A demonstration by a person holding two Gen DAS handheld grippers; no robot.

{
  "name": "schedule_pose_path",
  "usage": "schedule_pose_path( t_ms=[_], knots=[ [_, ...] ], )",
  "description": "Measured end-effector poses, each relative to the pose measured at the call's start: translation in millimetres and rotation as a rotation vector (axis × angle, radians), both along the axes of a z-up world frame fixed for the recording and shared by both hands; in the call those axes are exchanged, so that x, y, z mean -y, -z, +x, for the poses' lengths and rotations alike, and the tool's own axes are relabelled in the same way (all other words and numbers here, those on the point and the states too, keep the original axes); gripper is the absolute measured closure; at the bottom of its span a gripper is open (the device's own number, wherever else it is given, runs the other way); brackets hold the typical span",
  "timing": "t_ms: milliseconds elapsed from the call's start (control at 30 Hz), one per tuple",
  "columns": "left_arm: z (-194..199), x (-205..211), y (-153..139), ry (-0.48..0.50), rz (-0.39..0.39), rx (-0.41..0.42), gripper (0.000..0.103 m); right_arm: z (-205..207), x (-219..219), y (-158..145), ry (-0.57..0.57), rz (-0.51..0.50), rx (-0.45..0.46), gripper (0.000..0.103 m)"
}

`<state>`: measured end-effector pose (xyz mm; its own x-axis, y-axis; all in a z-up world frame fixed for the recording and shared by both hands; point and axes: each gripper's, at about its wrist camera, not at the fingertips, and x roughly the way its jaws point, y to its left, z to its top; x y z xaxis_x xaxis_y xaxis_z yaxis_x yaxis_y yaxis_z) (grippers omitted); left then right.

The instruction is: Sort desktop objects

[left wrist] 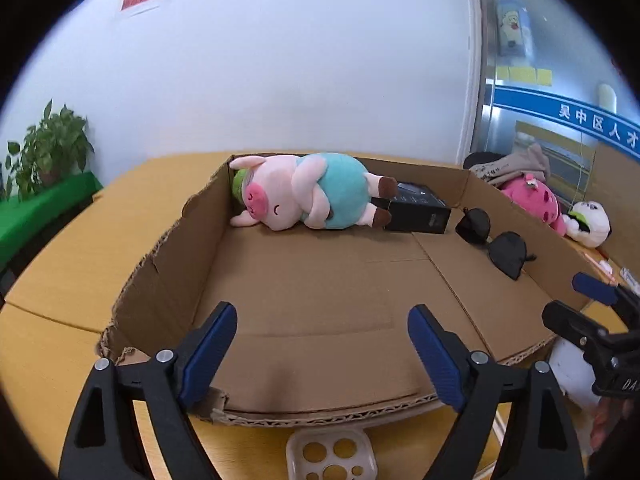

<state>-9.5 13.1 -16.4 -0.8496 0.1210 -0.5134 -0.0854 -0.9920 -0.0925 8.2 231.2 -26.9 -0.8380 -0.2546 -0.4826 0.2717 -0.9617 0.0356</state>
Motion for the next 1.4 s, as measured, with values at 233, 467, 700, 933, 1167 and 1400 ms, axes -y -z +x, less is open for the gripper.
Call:
schedule_pose_path(
  t_ms=[233,467,700,933,1167,1400],
  knots=[
    [-2.0,-5.1,0.5,-0.01,-0.024,0.019,0.0,-7.2,-1.9,2.2,0.01,0.011,0.015,0.0],
    [-2.8,-4.5,1.5,-0.009,-0.023,0.021,0.0,-7.2,-2.3,3.4,0.008,0.01,0.018,0.0],
    [-2.9,-4.3,1.5,-0.008,-0.022,0.021,0.0,-7.2,-2.4,3.5,0.008,0.01,0.018,0.0],
    [-3.1,-4.2,1.1,-0.008,-0.022,0.021,0.0,-7.3,-2.0,3.5,0.008,0.01,0.018,0.0],
    [-3.2,-4.0,1.1,-0.008,-0.022,0.021,0.0,-7.0,-2.1,3.6,0.008,0.011,0.017,0.0],
    [-2.6,-4.3,1.1,-0.008,-0.021,0.021,0.0,-7.0,-2.3,3.7,0.008,0.012,0.018,0.0]
  ],
)
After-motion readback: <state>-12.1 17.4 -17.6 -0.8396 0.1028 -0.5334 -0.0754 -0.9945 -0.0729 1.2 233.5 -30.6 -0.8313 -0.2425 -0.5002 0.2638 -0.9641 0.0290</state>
